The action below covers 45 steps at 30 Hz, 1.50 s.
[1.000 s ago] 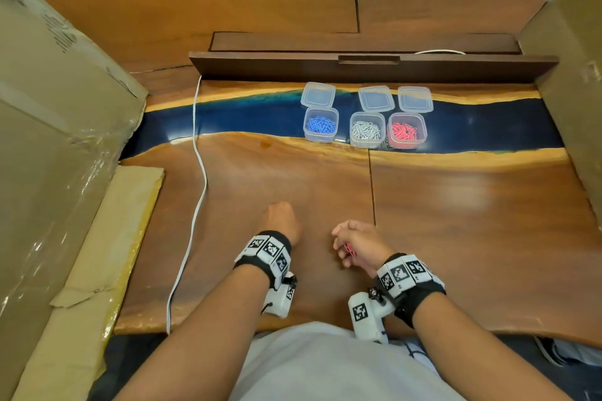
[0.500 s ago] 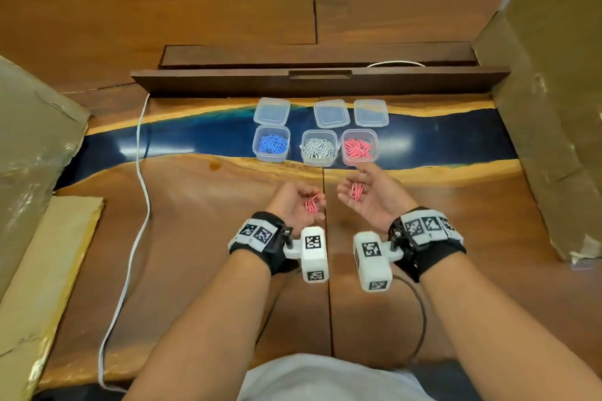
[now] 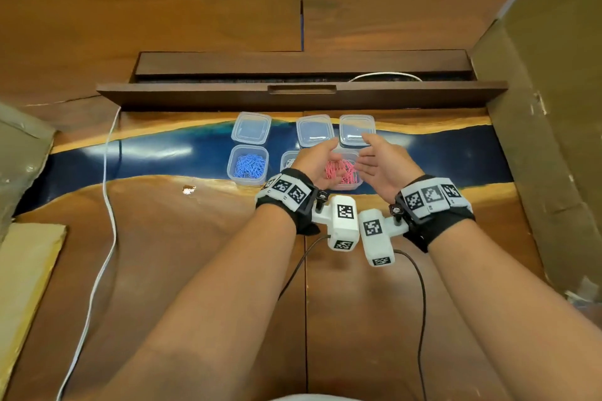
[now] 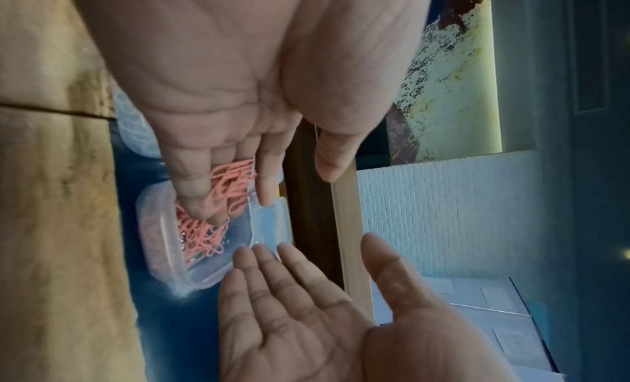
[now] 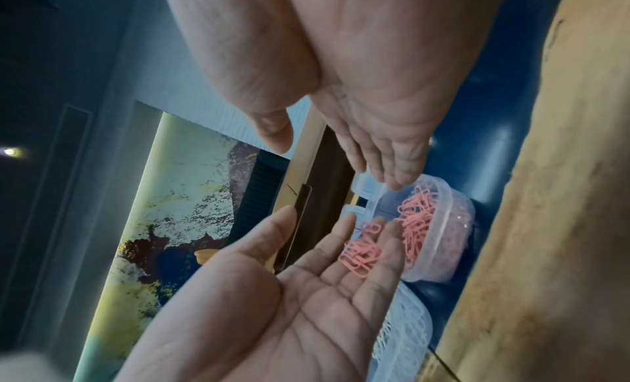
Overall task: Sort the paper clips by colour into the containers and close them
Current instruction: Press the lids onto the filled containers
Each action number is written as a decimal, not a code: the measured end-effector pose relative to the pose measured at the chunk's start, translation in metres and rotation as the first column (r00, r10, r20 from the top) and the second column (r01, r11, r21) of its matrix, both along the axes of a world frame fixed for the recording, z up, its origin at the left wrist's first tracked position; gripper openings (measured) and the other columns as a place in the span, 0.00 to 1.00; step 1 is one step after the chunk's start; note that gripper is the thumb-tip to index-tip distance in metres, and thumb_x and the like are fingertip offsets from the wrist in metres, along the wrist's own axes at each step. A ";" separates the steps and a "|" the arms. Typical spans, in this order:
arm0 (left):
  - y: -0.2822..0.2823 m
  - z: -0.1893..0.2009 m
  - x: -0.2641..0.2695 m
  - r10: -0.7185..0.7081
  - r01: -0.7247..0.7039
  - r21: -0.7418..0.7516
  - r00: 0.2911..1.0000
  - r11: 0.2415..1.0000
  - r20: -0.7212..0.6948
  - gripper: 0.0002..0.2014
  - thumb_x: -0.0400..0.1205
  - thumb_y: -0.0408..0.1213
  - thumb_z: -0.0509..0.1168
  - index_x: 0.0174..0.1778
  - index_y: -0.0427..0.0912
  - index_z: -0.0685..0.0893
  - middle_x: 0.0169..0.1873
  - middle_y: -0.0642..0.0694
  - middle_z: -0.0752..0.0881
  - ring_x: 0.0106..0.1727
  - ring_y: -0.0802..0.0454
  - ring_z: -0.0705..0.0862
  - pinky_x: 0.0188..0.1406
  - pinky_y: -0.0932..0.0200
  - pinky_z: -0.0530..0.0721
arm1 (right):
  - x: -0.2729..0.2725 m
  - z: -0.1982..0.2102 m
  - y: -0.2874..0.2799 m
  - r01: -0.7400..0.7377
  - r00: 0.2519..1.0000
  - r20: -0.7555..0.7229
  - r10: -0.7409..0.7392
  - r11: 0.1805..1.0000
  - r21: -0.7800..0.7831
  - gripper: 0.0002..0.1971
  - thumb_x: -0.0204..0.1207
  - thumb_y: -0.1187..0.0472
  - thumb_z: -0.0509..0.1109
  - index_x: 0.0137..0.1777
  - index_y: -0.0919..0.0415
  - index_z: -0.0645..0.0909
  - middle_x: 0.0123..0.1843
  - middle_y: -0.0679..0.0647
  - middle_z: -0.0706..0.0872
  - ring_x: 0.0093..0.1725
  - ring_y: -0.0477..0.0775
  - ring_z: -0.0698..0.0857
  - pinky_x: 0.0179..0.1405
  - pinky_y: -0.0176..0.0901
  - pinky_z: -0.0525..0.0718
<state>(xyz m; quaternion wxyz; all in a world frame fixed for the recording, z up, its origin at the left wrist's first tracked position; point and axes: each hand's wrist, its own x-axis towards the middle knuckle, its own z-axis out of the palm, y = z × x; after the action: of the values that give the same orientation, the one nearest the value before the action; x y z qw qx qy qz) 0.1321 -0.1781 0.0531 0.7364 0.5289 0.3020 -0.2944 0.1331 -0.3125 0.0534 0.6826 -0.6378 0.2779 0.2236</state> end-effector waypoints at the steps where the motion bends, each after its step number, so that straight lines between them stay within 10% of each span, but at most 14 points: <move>1: -0.002 -0.001 0.003 0.009 -0.009 -0.003 1.000 1.000 0.007 0.22 0.84 0.47 0.63 0.69 0.37 0.75 0.57 0.41 0.81 0.64 0.41 0.79 0.66 0.47 0.80 | 0.002 -0.002 -0.003 -0.005 1.000 0.017 0.005 1.000 -0.008 0.29 0.80 0.48 0.67 0.71 0.71 0.72 0.72 0.66 0.77 0.71 0.61 0.78 0.74 0.52 0.75; 7: -0.007 -0.002 0.010 -0.024 0.022 0.080 0.999 0.997 0.027 0.28 0.84 0.50 0.62 0.73 0.32 0.73 0.69 0.32 0.77 0.72 0.36 0.75 0.73 0.43 0.74 | 0.023 -0.002 -0.014 -0.022 0.988 0.145 0.057 0.973 -0.230 0.25 0.78 0.59 0.69 0.67 0.79 0.74 0.66 0.75 0.80 0.68 0.73 0.79 0.71 0.63 0.77; 11: -0.009 -0.005 0.015 -0.198 0.074 0.451 0.952 0.890 0.235 0.15 0.82 0.46 0.64 0.51 0.36 0.85 0.46 0.40 0.85 0.51 0.43 0.83 0.59 0.46 0.84 | 0.048 -0.009 -0.020 -0.075 0.932 0.240 0.273 0.791 -0.607 0.12 0.76 0.63 0.67 0.52 0.72 0.85 0.48 0.61 0.88 0.49 0.59 0.85 0.48 0.49 0.82; 16: -0.015 -0.011 0.006 -0.872 0.156 0.987 0.487 0.032 -0.049 0.26 0.73 0.49 0.73 0.65 0.45 0.76 0.63 0.46 0.79 0.66 0.43 0.72 0.61 0.43 0.74 | 0.078 -0.036 -0.022 -0.257 0.808 0.062 0.585 0.446 -0.857 0.24 0.74 0.66 0.72 0.71 0.58 0.76 0.67 0.56 0.83 0.67 0.59 0.81 0.62 0.49 0.81; 19: -0.019 -0.028 0.005 -0.909 0.136 0.973 0.354 -0.185 -0.222 0.35 0.69 0.55 0.75 0.68 0.44 0.73 0.66 0.46 0.78 0.68 0.43 0.70 0.62 0.41 0.72 | 0.091 -0.053 -0.023 -0.370 0.698 -0.088 0.711 0.252 -0.894 0.33 0.70 0.65 0.75 0.76 0.57 0.71 0.69 0.60 0.81 0.67 0.63 0.80 0.60 0.52 0.82; 24: -0.020 -0.030 -0.006 -0.913 0.052 0.970 0.329 -0.238 -0.242 0.29 0.70 0.49 0.74 0.65 0.45 0.75 0.60 0.48 0.81 0.64 0.44 0.72 0.55 0.46 0.72 | 0.104 -0.065 -0.018 -0.407 0.508 -0.244 0.826 -0.020 -0.913 0.43 0.67 0.57 0.79 0.80 0.55 0.62 0.81 0.59 0.65 0.78 0.65 0.67 0.72 0.56 0.72; 30: -0.009 -0.032 -0.063 -0.941 0.068 0.984 0.289 -0.164 -0.176 0.27 0.68 0.41 0.72 0.63 0.44 0.74 0.58 0.46 0.79 0.61 0.43 0.71 0.52 0.46 0.71 | 0.100 -0.069 -0.015 -0.435 0.498 -0.274 0.823 -0.036 -0.900 0.45 0.72 0.55 0.76 0.84 0.52 0.53 0.83 0.57 0.60 0.80 0.66 0.61 0.73 0.62 0.70; 38: 0.063 -0.037 -0.154 -0.931 0.213 0.975 0.337 -0.067 -0.138 0.40 0.69 0.46 0.74 0.76 0.49 0.64 0.72 0.49 0.68 0.74 0.47 0.63 0.70 0.46 0.68 | 0.046 -0.056 -0.015 -0.511 0.529 -0.447 0.722 -0.149 -0.846 0.48 0.57 0.40 0.81 0.75 0.55 0.66 0.70 0.61 0.69 0.70 0.67 0.68 0.61 0.62 0.80; 41: 0.104 -0.039 -0.180 -0.891 0.297 0.955 0.435 0.006 -0.130 0.42 0.70 0.48 0.73 0.78 0.52 0.60 0.74 0.51 0.66 0.78 0.49 0.58 0.76 0.45 0.63 | 0.001 -0.052 -0.006 -0.506 0.568 -0.371 0.735 -0.044 -0.861 0.45 0.59 0.40 0.78 0.73 0.59 0.67 0.68 0.60 0.71 0.71 0.65 0.68 0.63 0.60 0.79; 45: 0.154 -0.042 -0.203 -0.843 0.309 0.945 0.533 0.106 -0.079 0.41 0.68 0.44 0.74 0.77 0.54 0.63 0.72 0.55 0.71 0.74 0.53 0.62 0.68 0.49 0.69 | -0.068 -0.037 0.023 -0.477 0.697 -0.108 0.709 0.346 -0.808 0.43 0.53 0.47 0.79 0.68 0.61 0.67 0.64 0.58 0.73 0.64 0.62 0.75 0.59 0.48 0.78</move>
<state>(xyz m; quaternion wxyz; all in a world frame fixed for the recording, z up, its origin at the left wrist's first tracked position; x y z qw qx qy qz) -0.0708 -0.0244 0.0109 0.1917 0.9566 -0.0380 -0.2160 0.0654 -0.2895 0.0167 0.2271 -0.9476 -0.0004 0.2246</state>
